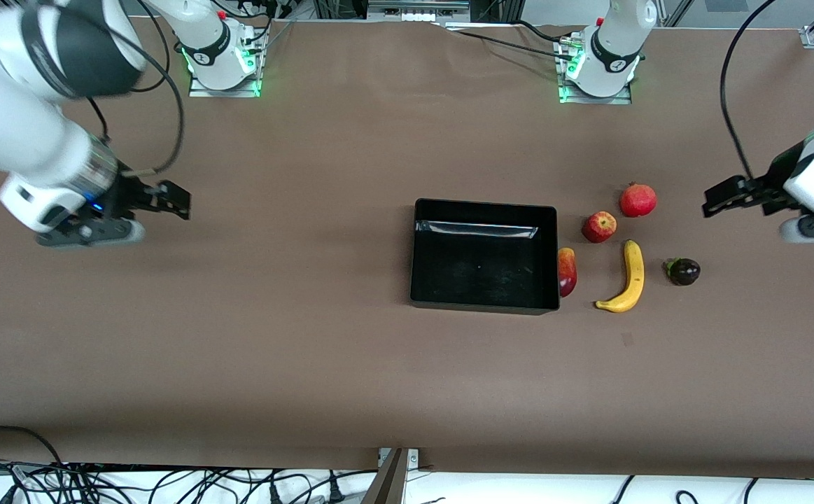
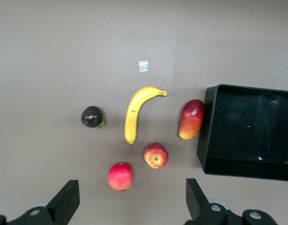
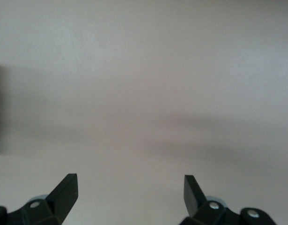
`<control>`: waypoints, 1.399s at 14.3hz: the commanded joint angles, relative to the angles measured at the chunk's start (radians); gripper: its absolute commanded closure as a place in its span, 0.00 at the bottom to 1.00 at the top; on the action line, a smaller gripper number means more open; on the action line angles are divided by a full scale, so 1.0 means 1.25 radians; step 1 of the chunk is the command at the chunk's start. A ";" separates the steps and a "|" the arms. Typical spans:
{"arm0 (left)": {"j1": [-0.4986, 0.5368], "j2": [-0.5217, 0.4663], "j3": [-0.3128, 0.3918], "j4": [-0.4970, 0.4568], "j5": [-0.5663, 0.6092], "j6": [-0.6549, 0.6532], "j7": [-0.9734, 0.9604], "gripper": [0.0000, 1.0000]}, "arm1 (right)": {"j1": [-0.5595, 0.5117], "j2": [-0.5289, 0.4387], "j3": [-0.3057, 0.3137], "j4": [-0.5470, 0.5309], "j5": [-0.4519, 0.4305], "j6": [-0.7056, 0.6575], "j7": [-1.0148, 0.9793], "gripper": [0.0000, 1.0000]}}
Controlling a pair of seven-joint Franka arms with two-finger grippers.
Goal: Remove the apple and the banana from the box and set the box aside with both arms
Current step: 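Move the right gripper to the black box rim and grasp it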
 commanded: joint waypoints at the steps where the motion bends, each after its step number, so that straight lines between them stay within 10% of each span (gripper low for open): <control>1: -0.085 -0.096 0.103 -0.146 -0.010 0.082 0.010 0.00 | 0.017 0.012 0.000 0.014 0.009 -0.007 -0.001 0.00; 20: -0.105 -0.109 0.129 -0.193 0.017 0.086 -0.024 0.00 | 0.469 0.403 -0.009 0.152 0.074 0.423 0.635 0.00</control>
